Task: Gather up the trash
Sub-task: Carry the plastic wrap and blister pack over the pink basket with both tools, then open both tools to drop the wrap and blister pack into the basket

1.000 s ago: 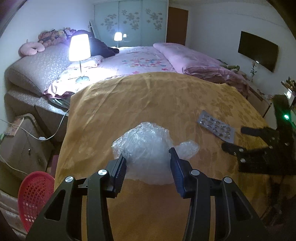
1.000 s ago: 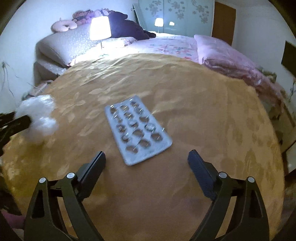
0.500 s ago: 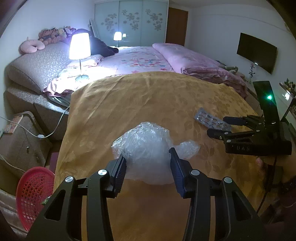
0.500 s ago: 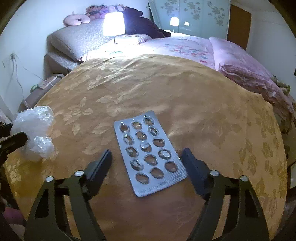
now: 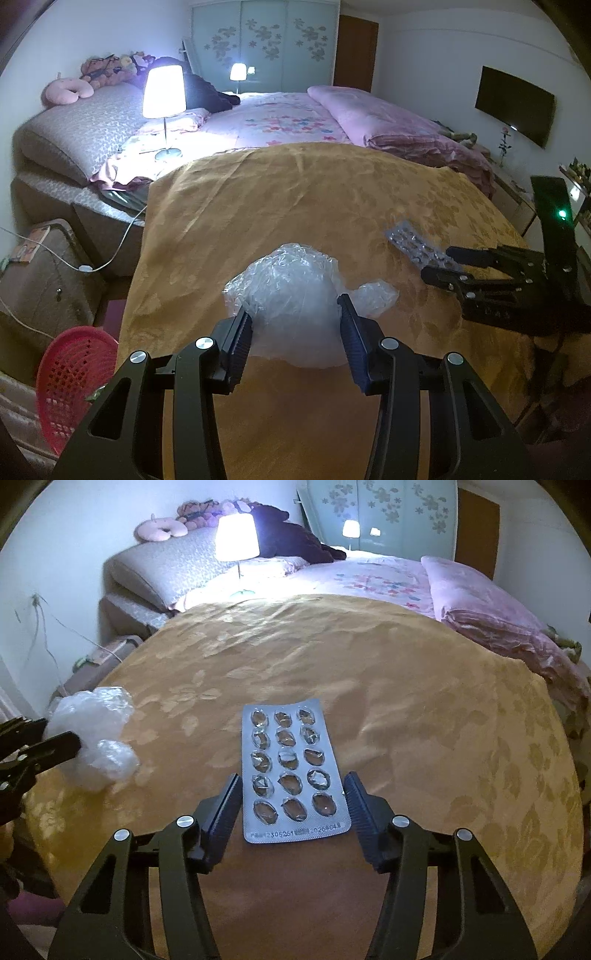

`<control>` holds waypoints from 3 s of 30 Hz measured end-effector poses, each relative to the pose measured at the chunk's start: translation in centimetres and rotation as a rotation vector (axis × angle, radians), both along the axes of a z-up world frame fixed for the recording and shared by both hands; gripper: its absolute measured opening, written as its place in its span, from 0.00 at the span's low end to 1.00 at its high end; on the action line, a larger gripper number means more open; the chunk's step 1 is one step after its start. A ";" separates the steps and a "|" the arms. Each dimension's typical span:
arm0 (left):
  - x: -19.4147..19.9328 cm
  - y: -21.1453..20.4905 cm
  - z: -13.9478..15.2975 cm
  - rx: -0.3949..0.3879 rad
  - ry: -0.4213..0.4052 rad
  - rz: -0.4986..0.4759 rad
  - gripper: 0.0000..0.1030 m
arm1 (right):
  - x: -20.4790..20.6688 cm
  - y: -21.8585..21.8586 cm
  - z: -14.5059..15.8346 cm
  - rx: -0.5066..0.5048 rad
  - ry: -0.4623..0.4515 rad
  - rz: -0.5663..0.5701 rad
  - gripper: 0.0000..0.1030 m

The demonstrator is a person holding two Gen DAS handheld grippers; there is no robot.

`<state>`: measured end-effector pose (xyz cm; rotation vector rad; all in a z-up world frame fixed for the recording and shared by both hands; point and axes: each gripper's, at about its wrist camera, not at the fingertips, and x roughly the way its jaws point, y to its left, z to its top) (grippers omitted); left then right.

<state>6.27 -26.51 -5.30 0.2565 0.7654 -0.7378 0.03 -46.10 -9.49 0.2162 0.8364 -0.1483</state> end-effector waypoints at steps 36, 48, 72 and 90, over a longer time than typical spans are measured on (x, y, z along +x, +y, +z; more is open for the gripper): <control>-0.3 8.7 4.0 0.010 -0.093 0.170 0.41 | -1.0 8.7 5.2 0.045 -0.158 0.117 0.53; 1.1 14.0 3.4 0.041 -0.086 0.279 0.42 | 1.4 13.1 5.2 0.066 -0.142 0.220 0.53; 6.9 23.2 -0.8 0.096 0.032 0.530 0.45 | 10.6 25.9 4.3 0.105 -0.068 0.475 0.54; 7.5 25.0 -0.5 0.065 0.021 0.614 0.74 | 10.2 25.6 4.4 0.142 -0.096 0.421 0.82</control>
